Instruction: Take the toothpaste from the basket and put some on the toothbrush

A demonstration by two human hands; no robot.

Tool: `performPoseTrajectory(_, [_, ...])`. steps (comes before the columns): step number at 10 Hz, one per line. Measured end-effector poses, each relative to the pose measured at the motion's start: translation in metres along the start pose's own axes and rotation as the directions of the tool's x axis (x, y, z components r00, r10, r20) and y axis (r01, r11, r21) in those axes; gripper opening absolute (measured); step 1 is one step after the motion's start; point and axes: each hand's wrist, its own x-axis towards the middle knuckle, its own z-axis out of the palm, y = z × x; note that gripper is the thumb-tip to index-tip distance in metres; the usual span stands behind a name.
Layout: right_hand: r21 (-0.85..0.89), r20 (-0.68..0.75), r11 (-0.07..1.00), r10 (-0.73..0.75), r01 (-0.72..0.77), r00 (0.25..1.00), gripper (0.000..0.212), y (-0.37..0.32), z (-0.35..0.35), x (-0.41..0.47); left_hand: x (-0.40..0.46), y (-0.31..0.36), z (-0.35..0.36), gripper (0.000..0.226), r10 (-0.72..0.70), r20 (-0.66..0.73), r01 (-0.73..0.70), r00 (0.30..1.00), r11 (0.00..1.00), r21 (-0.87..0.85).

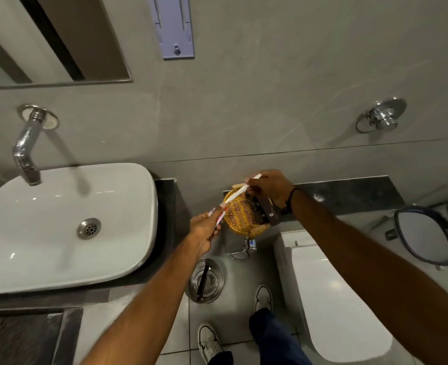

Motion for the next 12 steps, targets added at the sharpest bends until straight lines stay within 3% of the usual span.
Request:
performPoseTrajectory(1, [0.072, -0.131, 0.995, 0.074, -0.065, 0.989, 0.026, 0.018, -0.032, 0.017, 0.021, -0.012, 0.013, 0.037, -0.072, 0.003, 0.072, 0.997, 0.997, 0.02])
performPoseTrajectory(2, [0.126, -0.142, 0.982, 0.16, -0.142, 0.977, 0.026, 0.045, -0.046, 0.031, 0.043, -0.02, 0.029, 0.026, -0.118, -0.025, 0.118, 0.993, 0.993, 0.001])
performPoseTrajectory(3, [0.156, -0.125, 0.958, 0.262, -0.242, 0.957, 0.005, 0.077, -0.041, 0.052, 0.069, -0.024, 0.051, 0.013, -0.124, -0.111, 0.125, 0.986, 0.992, 0.007])
performPoseTrajectory(4, [0.258, -0.065, 0.902, 0.373, -0.345, 0.926, 0.006, 0.111, -0.026, 0.081, 0.104, -0.032, 0.069, 0.019, -0.087, -0.198, 0.105, 0.976, 0.991, 0.084])
performPoseTrajectory(5, [0.345, -0.053, 0.857, 0.425, -0.383, 0.903, 0.033, 0.138, -0.007, 0.105, 0.137, -0.04, 0.08, 0.015, -0.019, -0.275, 0.077, 0.961, 0.977, 0.201])
performPoseTrajectory(6, [0.313, -0.118, 0.868, 0.438, -0.385, 0.891, 0.024, 0.158, 0.011, 0.122, 0.162, -0.044, 0.089, 0.025, 0.046, -0.323, 0.089, 0.945, 0.916, 0.39])
performPoseTrajectory(7, [-0.103, -0.24, 0.952, 0.257, -0.288, 0.936, 0.012, 0.168, 0.019, 0.126, 0.176, -0.048, 0.093, 0.029, 0.085, -0.314, 0.091, 0.946, 0.858, 0.506])
performPoseTrajectory(8, [-0.468, -0.186, 0.874, 0.049, -0.132, 0.981, 0.017, 0.171, 0.02, 0.126, 0.181, -0.053, 0.094, 0.035, 0.154, -0.287, 0.065, 0.945, 0.774, 0.63])
performPoseTrajectory(10, [-0.652, -0.007, 0.758, -0.018, 0.009, 1.0, 0.026, 0.171, 0.024, 0.133, 0.177, -0.054, 0.101, 0.031, 0.349, -0.202, -0.016, 0.915, 0.533, 0.846])
performPoseTrajectory(11, [-0.691, 0.003, 0.723, -0.017, 0.014, 1.0, 0.028, 0.169, 0.026, 0.132, 0.173, -0.051, 0.098, 0.024, 0.373, -0.125, -0.064, 0.919, 0.455, 0.888])
performPoseTrajectory(12, [-0.665, -0.068, 0.747, -0.063, 0.002, 0.996, 0.021, 0.165, 0.021, 0.129, 0.165, -0.043, 0.091, 0.019, 0.4, -0.1, -0.097, 0.911, 0.443, 0.892])
